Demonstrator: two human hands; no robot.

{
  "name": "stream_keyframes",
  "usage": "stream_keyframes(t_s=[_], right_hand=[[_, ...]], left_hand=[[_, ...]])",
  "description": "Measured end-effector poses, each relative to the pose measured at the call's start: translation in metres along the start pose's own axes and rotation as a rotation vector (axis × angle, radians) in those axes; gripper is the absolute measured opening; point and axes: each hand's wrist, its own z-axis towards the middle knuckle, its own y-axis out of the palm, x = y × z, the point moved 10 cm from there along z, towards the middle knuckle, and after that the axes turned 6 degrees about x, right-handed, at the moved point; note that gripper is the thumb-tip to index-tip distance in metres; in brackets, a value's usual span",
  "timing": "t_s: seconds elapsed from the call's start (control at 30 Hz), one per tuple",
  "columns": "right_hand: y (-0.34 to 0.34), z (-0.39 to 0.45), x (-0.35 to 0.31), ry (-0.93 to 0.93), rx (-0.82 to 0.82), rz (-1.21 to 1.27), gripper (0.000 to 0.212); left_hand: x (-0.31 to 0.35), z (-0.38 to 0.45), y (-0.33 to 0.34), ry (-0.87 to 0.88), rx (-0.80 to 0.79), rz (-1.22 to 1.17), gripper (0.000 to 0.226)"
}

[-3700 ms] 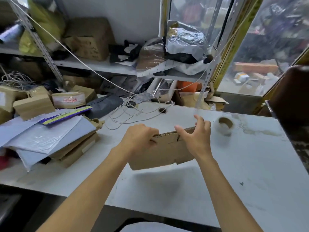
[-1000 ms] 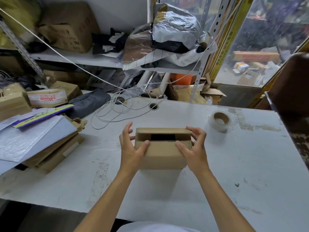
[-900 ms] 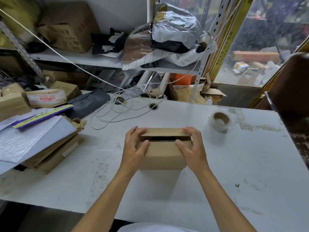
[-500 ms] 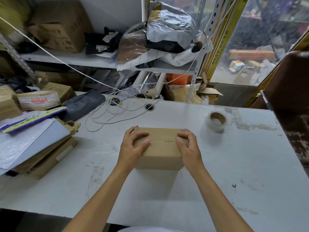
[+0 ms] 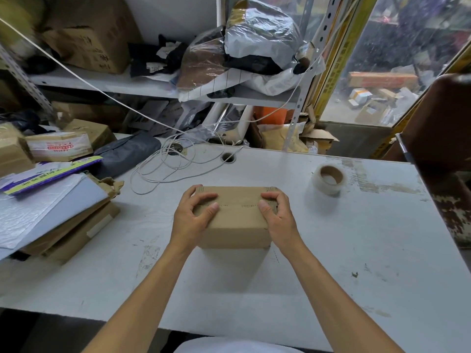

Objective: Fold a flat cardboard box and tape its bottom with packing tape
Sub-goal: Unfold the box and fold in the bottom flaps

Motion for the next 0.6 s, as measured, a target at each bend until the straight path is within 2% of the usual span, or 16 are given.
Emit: stream_keyframes(t_s=[0.2, 0.6], right_hand=[[0.016, -0.005, -0.004, -0.022, -0.015, 0.019, 0.014], [-0.012, -0.004, 0.002, 0.010, 0.064, 0.024, 0.016]], left_hand=[[-0.006, -0.003, -0.019, 0.000, 0.057, 0.014, 0.023], [0.000, -0.007, 0.008, -0.029, 0.016, -0.023, 0.024]])
